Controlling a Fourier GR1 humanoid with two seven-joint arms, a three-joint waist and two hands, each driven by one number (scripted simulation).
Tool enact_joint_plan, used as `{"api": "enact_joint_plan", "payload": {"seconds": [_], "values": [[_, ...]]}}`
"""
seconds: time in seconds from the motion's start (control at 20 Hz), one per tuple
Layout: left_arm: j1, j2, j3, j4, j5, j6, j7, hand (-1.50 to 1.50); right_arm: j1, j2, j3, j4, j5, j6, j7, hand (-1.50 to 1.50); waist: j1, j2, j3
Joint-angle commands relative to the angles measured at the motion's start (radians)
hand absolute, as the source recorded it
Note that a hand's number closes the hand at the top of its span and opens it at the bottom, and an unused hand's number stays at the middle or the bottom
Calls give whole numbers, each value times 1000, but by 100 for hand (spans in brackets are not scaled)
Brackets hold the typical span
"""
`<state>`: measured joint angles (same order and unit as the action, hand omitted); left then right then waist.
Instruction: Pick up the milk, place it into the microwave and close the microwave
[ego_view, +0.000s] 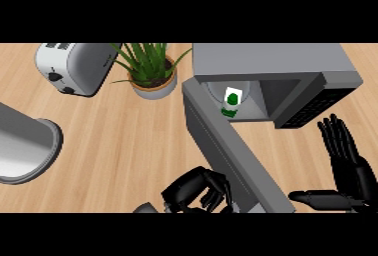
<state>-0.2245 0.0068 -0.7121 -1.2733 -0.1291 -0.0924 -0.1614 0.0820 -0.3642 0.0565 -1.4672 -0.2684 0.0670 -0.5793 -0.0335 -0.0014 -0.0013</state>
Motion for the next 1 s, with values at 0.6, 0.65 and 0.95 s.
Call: {"api": "enact_joint_plan", "payload": {"seconds": [0.6, 0.65, 0.95], "values": [[-311, -6, -307, 154, 473, 594, -69, 150, 16, -141, -88, -221, -217, 212, 143, -150, -79, 20, -2], [-311, -6, -282, 188, 477, 607, -102, 150, 32, -143, -71, -270, -237, 225, 167, -150, -98, 21, -4], [-445, -6, -266, 211, 570, 669, -139, 150, -20, -211, -68, -307, -286, 320, 199, -150, -141, 30, -4]]}}
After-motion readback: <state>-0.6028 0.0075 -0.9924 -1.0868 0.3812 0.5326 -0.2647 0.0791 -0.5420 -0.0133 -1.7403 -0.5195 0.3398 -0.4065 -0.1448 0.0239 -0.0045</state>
